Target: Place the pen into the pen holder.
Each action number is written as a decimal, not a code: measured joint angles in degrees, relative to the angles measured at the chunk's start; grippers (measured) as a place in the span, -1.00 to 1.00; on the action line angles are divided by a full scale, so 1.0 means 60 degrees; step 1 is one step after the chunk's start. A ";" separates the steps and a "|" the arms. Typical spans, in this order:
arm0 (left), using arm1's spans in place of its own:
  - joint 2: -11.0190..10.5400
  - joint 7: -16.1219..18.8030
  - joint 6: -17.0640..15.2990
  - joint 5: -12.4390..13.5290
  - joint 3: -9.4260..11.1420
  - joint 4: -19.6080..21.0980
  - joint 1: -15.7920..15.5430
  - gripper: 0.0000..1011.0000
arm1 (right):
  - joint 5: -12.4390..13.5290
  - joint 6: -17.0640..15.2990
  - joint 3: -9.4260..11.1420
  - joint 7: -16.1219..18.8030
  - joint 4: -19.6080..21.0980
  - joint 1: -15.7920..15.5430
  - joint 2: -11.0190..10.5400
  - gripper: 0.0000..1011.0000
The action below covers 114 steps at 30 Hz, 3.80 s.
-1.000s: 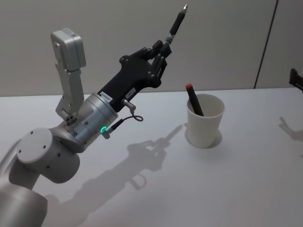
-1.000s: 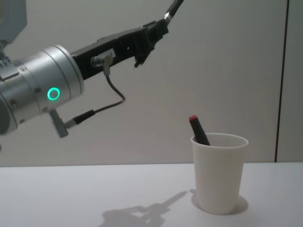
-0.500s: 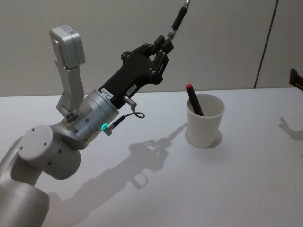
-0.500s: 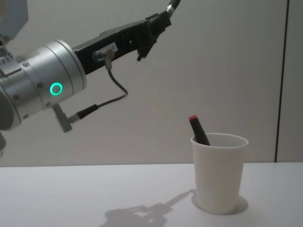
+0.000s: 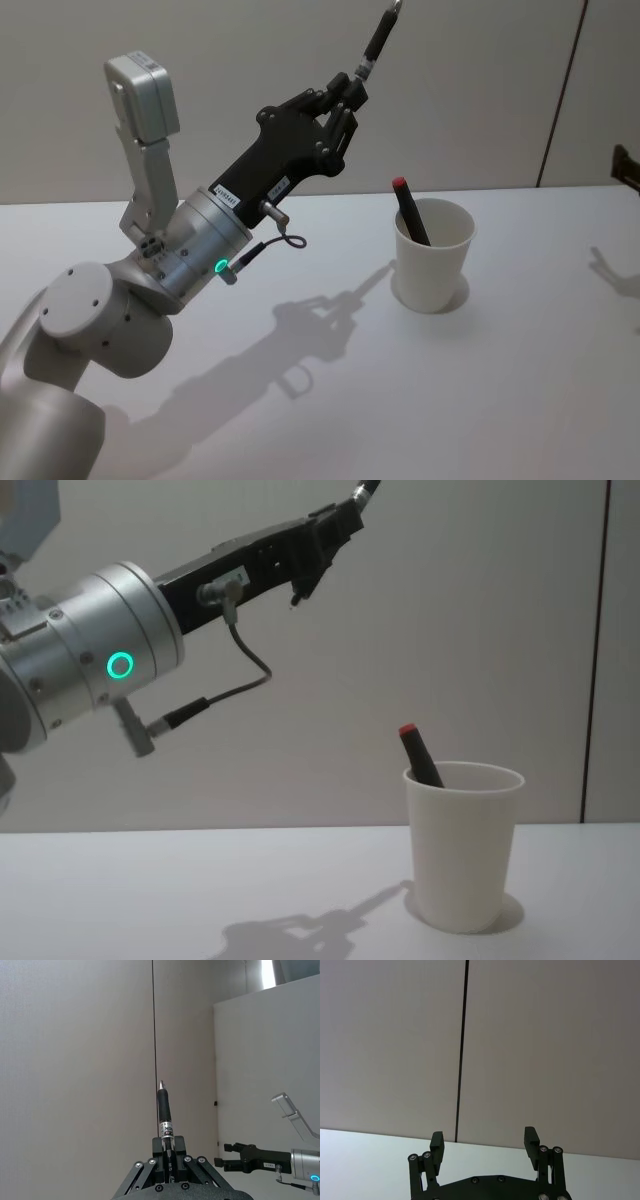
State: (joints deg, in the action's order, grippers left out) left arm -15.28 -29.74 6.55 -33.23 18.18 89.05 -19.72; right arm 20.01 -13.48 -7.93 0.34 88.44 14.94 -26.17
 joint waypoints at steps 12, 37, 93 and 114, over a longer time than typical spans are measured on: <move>0.0010 -0.0021 0.0013 -0.0011 0.0000 -0.0013 -0.0010 -0.73 | 0.0108 -0.0079 0.0012 0.0138 0.0039 -0.0023 0.0007 0.98; 0.0012 -0.0031 0.0019 -0.0011 0.0001 -0.0018 -0.0018 -0.73 | 0.2268 -0.0669 0.0072 0.1176 0.0313 -0.0026 0.0307 0.98; 0.0012 -0.0030 0.0018 -0.0011 0.0001 -0.0018 -0.0017 -0.73 | 0.8284 -0.4199 -0.0479 0.4285 0.1041 0.1683 0.1187 0.98; 0.0012 -0.0030 0.0018 -0.0010 0.0001 -0.0018 -0.0017 -0.73 | 0.8354 -0.3757 -0.0937 0.4213 0.0631 0.2302 0.1568 0.98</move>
State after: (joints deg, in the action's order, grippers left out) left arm -15.21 -29.92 6.65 -33.29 18.18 88.94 -19.82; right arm 70.13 -36.02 -13.55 25.61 92.22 28.75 -16.76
